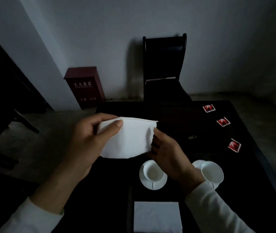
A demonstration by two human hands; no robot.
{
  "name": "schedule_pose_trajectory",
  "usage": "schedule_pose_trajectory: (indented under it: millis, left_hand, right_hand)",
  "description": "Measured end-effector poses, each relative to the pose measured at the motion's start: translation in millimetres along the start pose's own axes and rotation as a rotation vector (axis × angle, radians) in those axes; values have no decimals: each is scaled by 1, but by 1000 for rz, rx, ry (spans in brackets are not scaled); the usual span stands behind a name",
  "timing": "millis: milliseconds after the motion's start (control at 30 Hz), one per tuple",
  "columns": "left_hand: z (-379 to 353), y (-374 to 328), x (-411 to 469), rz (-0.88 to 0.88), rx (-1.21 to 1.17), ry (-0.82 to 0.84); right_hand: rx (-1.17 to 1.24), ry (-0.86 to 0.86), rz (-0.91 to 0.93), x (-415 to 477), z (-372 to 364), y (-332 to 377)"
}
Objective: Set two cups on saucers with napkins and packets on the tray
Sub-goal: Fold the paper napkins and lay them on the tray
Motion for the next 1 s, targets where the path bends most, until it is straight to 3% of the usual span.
schedule_pose_trajectory:
  millis: [100, 233, 400, 667, 1000]
  left_hand:
    - [1, 17, -28, 148, -93, -36]
    - [-7, 49, -68, 298, -239, -158]
    - [-58, 105, -108, 430, -430, -55]
    - [-118, 202, -152, 605, -528, -123]
    - [-127, 270, -177, 796, -340, -212]
  right_hand:
    - [17, 7, 31, -21, -11, -6]
    - [-132, -135, 42, -60, -1, -12]
    - [-310, -261, 44, -117, 25, -22]
    - [-519, -432, -79, -175, 95, -72]
    - [-624, -559, -336, -194, 160, -144]
Point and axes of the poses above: each hand's wrist, its own x-axis towards the middle knuckle, its own z-axis out of the back of the hand, y = z × x, the point moved 8 cm from there along x, towards the middle knuckle, and after that the axes turned 15 degrees about y, right-handed, at the moved point
